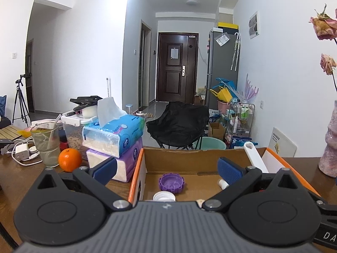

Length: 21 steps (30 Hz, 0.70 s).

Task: Organize rigid objects
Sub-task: 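Move the right tool back to the table toward the second white cap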

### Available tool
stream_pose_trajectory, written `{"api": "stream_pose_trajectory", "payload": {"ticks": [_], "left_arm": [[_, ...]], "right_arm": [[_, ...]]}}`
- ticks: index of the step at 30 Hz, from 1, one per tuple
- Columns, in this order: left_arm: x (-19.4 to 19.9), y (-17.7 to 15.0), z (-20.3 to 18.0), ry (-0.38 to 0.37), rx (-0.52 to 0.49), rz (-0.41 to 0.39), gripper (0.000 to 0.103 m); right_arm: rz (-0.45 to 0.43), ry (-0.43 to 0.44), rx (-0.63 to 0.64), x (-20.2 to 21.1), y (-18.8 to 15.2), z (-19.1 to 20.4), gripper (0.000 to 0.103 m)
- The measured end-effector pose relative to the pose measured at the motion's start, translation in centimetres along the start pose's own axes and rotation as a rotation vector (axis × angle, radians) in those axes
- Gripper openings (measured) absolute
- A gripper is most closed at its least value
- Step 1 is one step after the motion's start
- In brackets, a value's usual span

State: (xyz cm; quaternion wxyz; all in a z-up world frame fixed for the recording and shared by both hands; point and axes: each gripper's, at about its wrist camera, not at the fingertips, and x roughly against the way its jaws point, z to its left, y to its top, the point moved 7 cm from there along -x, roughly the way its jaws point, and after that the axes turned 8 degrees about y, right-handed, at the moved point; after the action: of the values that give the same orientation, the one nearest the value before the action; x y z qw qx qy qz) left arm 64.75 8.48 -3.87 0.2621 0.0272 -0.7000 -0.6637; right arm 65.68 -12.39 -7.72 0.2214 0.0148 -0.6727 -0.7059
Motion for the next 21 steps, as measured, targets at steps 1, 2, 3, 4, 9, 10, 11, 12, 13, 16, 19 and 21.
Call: {"api": "stream_pose_trajectory", "payload": {"ticks": [1,2,3,4,9,10,11,12,13,16,19,21], "left_arm": [[0.3,-0.1,0.0,0.001,-0.002,0.001,0.103],[0.7,-0.3,0.1,0.002,-0.002,0.002,0.103],[1.0,-0.5,0.2,0.003,-0.002,0.005,0.103],[1.3,-0.7,0.2,0.004,0.0,0.007,0.103],[3.0,-2.2,0.4,-0.003,0.006,0.019,0.103],[3.5,-2.5,0.5,-0.004,0.006,0.018,0.103],[3.9,-2.7,0.6,-0.004,0.006,0.02,0.103],[4.2,-3.0,0.6,-0.003,0.005,0.024,0.103],[4.6,-3.3,0.7,-0.002,0.004,0.029,0.103],[5.6,-4.2,1.0,-0.002,0.006,0.043,0.103],[6.7,-5.2,1.1,0.004,0.01,0.062,0.103],[7.4,-5.7,1.2,0.005,0.014,0.074,0.103]], "right_arm": [[0.001,-0.001,0.001,0.4,-0.1,0.0,0.103],[0.002,-0.002,0.002,0.8,-0.3,0.0,0.103],[0.004,-0.004,0.005,1.2,-0.5,-0.1,0.103],[0.006,-0.006,0.007,1.6,-0.7,-0.1,0.103],[0.027,-0.016,0.014,3.7,-2.1,-0.6,0.103],[0.03,-0.019,0.015,4.2,-2.4,-0.7,0.103],[0.032,-0.023,0.015,4.6,-2.6,-0.9,0.103],[0.035,-0.028,0.016,5.2,-2.9,-1.0,0.103],[0.038,-0.035,0.017,5.6,-3.1,-1.2,0.103],[0.046,-0.066,0.029,7.1,-4.1,-1.7,0.103],[0.06,-0.082,0.028,8.6,-5.2,-2.3,0.103],[0.064,-0.094,0.027,9.7,-5.8,-2.9,0.103]]}}
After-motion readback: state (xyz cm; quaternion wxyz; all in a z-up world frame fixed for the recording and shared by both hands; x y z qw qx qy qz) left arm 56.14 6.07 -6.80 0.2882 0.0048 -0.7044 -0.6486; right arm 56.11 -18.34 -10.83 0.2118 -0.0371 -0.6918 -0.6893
